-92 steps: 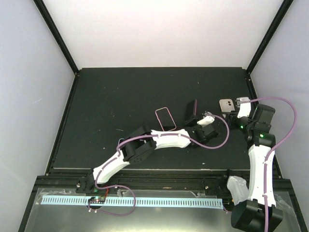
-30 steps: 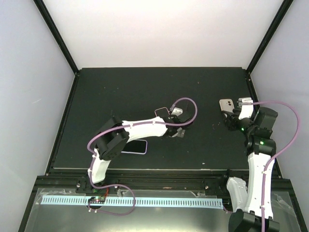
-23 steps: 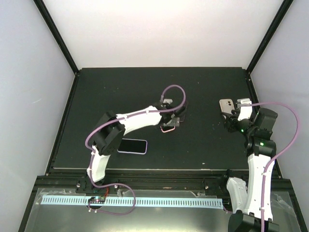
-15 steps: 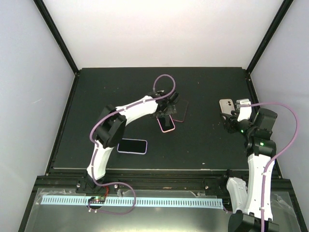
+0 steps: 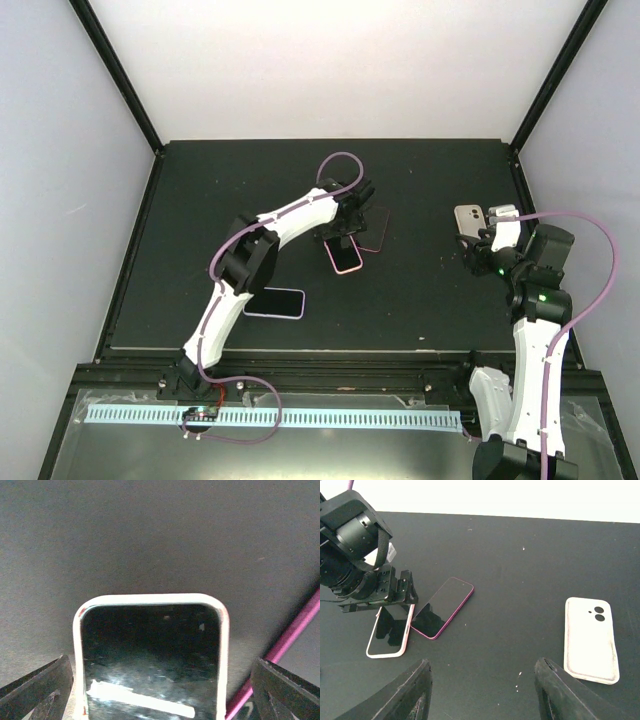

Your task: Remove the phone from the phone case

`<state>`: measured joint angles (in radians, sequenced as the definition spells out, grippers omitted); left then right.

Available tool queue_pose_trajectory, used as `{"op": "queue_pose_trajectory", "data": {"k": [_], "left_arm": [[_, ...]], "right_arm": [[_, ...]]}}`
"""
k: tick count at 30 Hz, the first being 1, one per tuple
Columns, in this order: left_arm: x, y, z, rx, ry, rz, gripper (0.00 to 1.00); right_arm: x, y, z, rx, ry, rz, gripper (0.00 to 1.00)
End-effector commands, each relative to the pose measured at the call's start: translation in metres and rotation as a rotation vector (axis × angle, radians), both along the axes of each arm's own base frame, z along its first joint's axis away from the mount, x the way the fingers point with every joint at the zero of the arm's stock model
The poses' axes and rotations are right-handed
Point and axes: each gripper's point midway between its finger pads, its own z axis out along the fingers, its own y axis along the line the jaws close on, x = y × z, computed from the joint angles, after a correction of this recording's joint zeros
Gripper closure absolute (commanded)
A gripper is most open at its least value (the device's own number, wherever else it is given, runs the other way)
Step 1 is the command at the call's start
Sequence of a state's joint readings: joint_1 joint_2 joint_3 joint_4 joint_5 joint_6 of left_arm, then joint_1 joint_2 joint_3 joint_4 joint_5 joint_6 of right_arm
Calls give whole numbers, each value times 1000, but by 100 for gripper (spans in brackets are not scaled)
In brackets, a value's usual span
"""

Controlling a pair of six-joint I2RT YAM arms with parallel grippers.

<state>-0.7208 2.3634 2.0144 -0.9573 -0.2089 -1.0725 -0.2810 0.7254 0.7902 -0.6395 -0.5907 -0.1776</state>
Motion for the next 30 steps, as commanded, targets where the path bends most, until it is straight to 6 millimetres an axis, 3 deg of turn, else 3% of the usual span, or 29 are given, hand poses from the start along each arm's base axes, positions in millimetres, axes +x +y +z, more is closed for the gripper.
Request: {"op": "queue_pose_trajectory", "data": {"k": [1, 13, 21, 30], "left_arm": [[-12, 14, -10, 35, 95, 53, 1], [-17, 31, -24, 65, 172, 81, 2], [-27, 27, -30, 49, 225, 83, 11], [-22, 29, -35, 36, 233, 63, 20]], "right_arm": [[-1, 4, 9, -1, -20, 27, 43], [-1, 4, 7, 2, -15, 26, 43], [2, 3, 4, 10, 1, 16, 43], [4, -5, 5, -5, -3, -27, 43]]}}
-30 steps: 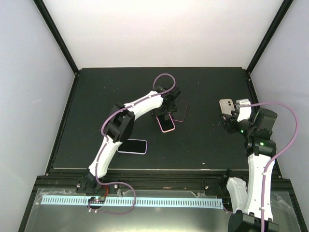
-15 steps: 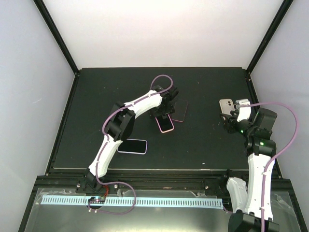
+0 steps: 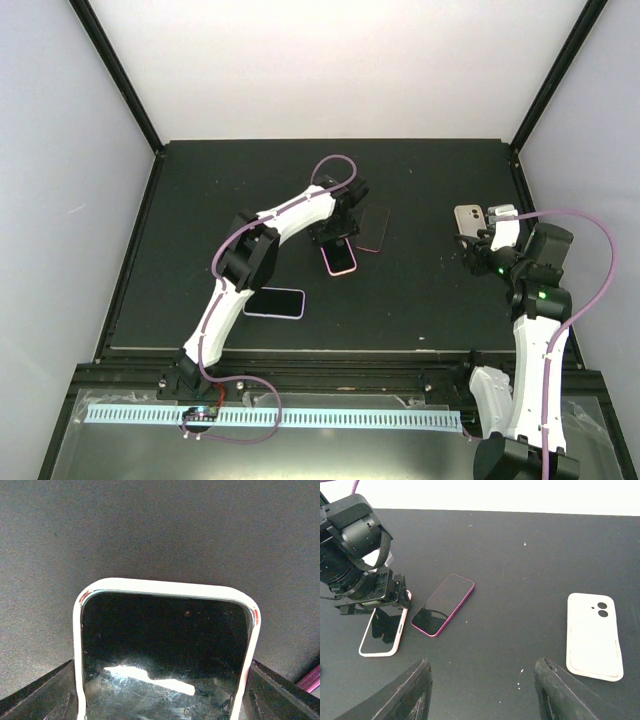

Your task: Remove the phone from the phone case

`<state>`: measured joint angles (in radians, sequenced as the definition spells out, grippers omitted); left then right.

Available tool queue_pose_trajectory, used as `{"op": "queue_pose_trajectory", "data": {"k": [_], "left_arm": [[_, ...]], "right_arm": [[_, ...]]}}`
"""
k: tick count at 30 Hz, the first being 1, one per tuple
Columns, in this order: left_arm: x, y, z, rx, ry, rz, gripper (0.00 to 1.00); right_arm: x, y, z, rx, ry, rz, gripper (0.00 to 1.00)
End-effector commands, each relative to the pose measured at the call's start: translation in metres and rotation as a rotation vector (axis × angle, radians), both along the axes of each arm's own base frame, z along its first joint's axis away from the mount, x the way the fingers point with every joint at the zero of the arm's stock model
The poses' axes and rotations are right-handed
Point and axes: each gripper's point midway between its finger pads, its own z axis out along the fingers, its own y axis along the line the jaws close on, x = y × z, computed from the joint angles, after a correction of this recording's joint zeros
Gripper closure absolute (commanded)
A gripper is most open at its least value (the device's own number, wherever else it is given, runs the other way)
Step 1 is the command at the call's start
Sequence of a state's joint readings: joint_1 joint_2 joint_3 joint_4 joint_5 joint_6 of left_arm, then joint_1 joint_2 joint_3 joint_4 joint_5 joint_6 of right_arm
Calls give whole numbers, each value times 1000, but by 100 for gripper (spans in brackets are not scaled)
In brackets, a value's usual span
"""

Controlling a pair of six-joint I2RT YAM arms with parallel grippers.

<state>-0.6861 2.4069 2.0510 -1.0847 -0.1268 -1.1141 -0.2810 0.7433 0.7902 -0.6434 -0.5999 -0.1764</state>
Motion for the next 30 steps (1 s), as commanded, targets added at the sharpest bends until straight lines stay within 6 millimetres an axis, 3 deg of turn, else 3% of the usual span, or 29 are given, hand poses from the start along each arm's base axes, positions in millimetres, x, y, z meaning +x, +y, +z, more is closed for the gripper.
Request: {"op": "queue_pose_trajectory", "data": {"k": [1, 4, 6, 12, 13, 17, 21, 26, 30], "left_arm": [[-5, 10, -16, 15, 80, -5, 20], [-4, 10, -21, 5, 98, -24, 13], [-6, 13, -24, 4, 114, -25, 14], [-13, 17, -12, 9, 115, -52, 38], [-12, 16, -4, 1, 96, -64, 44], [-17, 23, 47, -21, -25, -72, 55], [-30, 23, 107, -64, -181, -101, 57], [-60, 24, 174, -61, -387, -167, 58], [-83, 22, 206, -170, -519, -155, 59]], "right_arm": [[3, -7, 9, -20, -26, -43, 43], [4, -7, 10, -16, -29, -44, 43], [5, -7, 8, -15, -25, -43, 43], [8, -10, 6, -26, -23, -53, 43], [8, -9, 5, -26, -25, -48, 43], [7, -1, 4, -16, -33, 10, 43], [10, 5, 1, 10, -25, 53, 43], [-2, 55, 9, 142, 51, 309, 46], [-11, 106, 13, 148, 138, 490, 48]]}}
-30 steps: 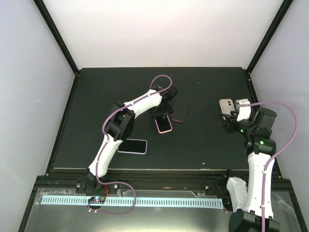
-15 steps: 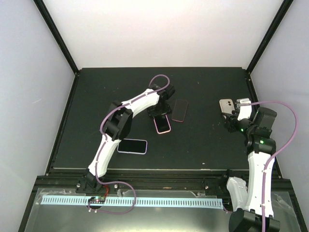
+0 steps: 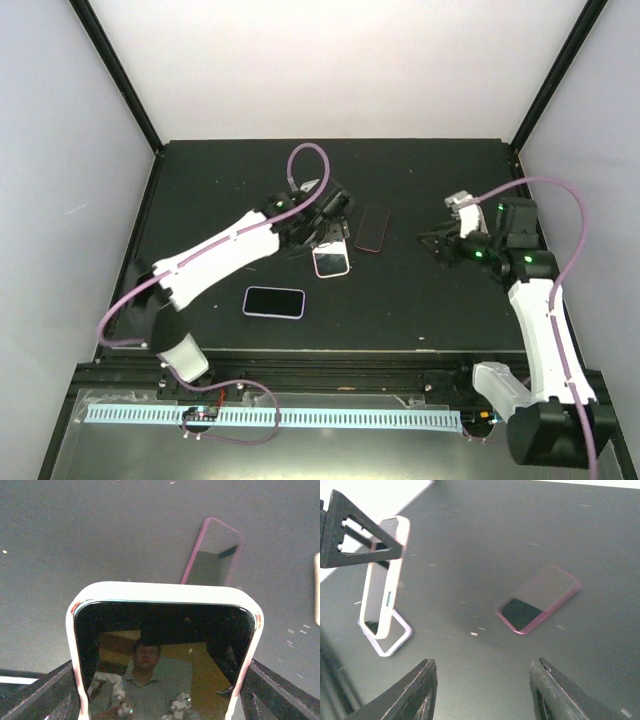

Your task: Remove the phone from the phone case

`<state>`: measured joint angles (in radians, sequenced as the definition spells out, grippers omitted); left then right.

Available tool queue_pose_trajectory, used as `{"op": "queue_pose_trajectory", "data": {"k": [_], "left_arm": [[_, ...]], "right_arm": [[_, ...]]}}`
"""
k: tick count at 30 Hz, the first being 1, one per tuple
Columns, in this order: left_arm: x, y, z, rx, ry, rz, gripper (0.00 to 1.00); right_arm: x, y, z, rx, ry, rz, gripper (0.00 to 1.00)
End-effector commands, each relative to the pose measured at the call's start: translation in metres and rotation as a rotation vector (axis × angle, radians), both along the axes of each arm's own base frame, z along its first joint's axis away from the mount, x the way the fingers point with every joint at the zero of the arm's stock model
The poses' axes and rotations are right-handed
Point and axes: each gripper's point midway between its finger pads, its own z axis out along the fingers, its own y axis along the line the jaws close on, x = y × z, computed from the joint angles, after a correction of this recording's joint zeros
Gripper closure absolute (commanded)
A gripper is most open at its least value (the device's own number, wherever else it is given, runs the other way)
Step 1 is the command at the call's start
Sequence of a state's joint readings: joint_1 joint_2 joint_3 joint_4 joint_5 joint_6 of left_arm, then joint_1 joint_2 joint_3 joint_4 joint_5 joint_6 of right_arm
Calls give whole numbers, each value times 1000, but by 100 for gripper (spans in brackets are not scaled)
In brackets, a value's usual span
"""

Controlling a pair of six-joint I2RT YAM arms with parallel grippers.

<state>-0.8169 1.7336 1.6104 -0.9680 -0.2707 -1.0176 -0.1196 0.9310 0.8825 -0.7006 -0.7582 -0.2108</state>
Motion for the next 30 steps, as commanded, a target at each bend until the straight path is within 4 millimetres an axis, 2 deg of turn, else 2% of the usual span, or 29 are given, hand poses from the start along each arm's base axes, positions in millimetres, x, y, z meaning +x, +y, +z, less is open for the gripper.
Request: {"op": "queue_pose_trajectory", "data": {"k": [1, 3, 4, 8, 13, 17, 26, 30], "left_arm": [[-12, 0, 43, -131, -190, 20, 59], [-20, 1, 48, -201, -242, 19, 60], [-20, -1, 60, -256, -281, 19, 60], [-22, 3, 80, -368, -372, 26, 62], [-20, 5, 96, -396, -434, 44, 64], [-22, -3, 100, -424, -457, 9, 65], [-35, -28, 106, -494, -476, -13, 64], [-37, -32, 106, -493, -473, -16, 64]], "right_arm": [[-18, 55, 18, 78, 33, 217, 48], [-24, 74, 27, 135, 19, 291, 48], [-28, 83, 32, 151, 5, 326, 48], [-36, 108, 41, 132, -52, 396, 48], [-27, 130, 19, 104, 12, 378, 49], [-20, 138, 3, 40, 35, 365, 49], [-34, 153, 9, 62, 21, 446, 49], [-30, 162, -3, 78, 75, 452, 57]]}}
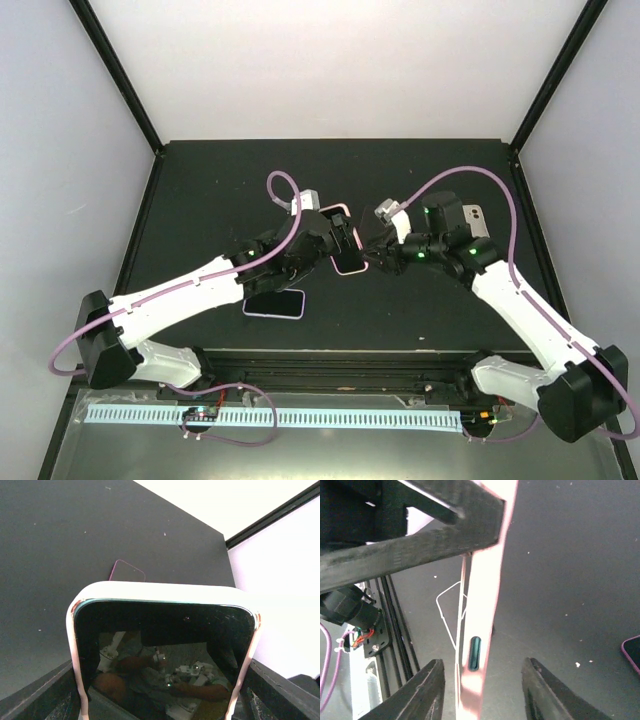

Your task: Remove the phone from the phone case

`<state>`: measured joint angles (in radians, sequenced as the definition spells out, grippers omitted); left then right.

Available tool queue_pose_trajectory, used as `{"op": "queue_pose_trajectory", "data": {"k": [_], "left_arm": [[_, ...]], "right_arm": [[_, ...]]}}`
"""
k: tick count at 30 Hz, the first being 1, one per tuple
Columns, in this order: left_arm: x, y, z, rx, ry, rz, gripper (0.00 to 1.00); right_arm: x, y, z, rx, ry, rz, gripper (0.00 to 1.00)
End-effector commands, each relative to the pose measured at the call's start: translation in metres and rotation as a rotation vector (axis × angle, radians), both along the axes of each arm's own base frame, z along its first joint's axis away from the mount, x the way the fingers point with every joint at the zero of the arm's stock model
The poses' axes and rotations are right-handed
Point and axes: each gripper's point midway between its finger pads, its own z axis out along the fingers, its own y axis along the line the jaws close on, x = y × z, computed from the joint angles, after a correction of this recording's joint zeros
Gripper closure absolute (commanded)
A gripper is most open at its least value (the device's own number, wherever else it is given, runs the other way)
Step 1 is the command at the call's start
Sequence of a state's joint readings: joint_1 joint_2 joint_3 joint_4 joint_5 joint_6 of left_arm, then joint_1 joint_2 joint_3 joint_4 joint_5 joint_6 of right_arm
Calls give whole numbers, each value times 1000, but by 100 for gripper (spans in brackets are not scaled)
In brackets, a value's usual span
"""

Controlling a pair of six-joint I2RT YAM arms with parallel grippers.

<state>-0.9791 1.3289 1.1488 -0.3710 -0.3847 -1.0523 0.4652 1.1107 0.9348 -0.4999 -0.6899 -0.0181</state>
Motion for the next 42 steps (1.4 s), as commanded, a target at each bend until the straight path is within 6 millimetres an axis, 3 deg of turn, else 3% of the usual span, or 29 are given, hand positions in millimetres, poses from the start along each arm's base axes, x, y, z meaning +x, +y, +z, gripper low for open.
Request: {"op": "queue_pose_trajectory", "data": {"k": [1, 6, 12, 13, 15, 17, 19, 24, 28, 30, 32, 34, 37, 42], "left_arm": [[5, -7, 34, -108, -74, 37, 64], [5, 0, 33, -84, -86, 64, 64], [8, 3, 30, -59, -105, 75, 57], [8, 2, 30, -54, -111, 72, 54], [11, 3, 29, -38, -127, 78, 38], [16, 7, 31, -11, -155, 93, 21], [24, 13, 33, 23, -180, 103, 11], [55, 25, 61, 1, -248, 46, 1], [82, 11, 100, -103, -433, -107, 1], [84, 6, 101, -131, -488, -163, 1], [74, -2, 93, -189, -548, -276, 4], [50, -13, 89, -270, -626, -425, 11], [12, -26, 75, -333, -644, -634, 19], [-23, -30, 59, -372, -591, -792, 23]], "right_arm": [[6, 12, -3, 25, 31, 15, 60], [5, 16, 1, 51, 43, 41, 68], [0, 24, 8, 90, 79, 90, 90], [-1, 25, 8, 94, 87, 100, 92], [-2, 26, 10, 99, 94, 109, 99], [-1, 25, 11, 98, 89, 105, 99], [1, 23, 15, 89, 72, 85, 99], [9, 3, 27, 38, -14, 1, 99], [24, -30, 33, 34, -46, -115, 99], [29, -46, 38, 48, -49, -149, 99], [29, -58, 42, 66, -47, -155, 99], [19, -61, 46, 78, -57, -108, 99], [-3, -57, 45, 93, -63, -12, 99], [-32, -51, 48, 165, -60, 77, 99]]}}
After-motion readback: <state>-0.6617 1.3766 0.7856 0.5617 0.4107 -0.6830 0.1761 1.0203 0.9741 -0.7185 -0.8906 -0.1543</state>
